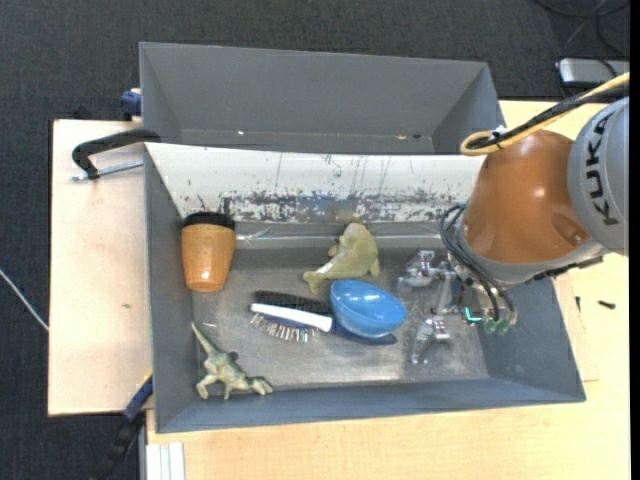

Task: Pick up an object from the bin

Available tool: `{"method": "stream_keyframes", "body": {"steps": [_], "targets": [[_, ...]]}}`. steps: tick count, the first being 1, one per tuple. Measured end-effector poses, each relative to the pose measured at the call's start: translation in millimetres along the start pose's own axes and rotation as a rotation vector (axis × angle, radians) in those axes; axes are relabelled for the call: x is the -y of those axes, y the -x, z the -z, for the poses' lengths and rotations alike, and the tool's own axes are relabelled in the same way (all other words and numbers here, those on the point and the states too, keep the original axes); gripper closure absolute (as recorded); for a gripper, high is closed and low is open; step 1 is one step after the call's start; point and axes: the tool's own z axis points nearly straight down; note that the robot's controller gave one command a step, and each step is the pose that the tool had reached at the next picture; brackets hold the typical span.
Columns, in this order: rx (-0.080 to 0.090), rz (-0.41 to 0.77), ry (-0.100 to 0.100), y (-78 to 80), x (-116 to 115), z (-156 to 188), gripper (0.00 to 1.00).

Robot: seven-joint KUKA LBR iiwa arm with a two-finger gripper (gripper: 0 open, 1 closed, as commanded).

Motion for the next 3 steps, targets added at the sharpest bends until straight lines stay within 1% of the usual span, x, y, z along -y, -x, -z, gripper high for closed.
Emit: {"method": "stream_keyframes", "body": {"steps": [1,2,3], "targets": [[0.013,-0.023,0.001,25.1,-52.4,-79.1,0.0],[0.023,-0.024,0.002,28.0,-50.6,-70.3,1.0],[0.022,0.178,-0.002,34.7,-36.7,77.3,1.0]]}}
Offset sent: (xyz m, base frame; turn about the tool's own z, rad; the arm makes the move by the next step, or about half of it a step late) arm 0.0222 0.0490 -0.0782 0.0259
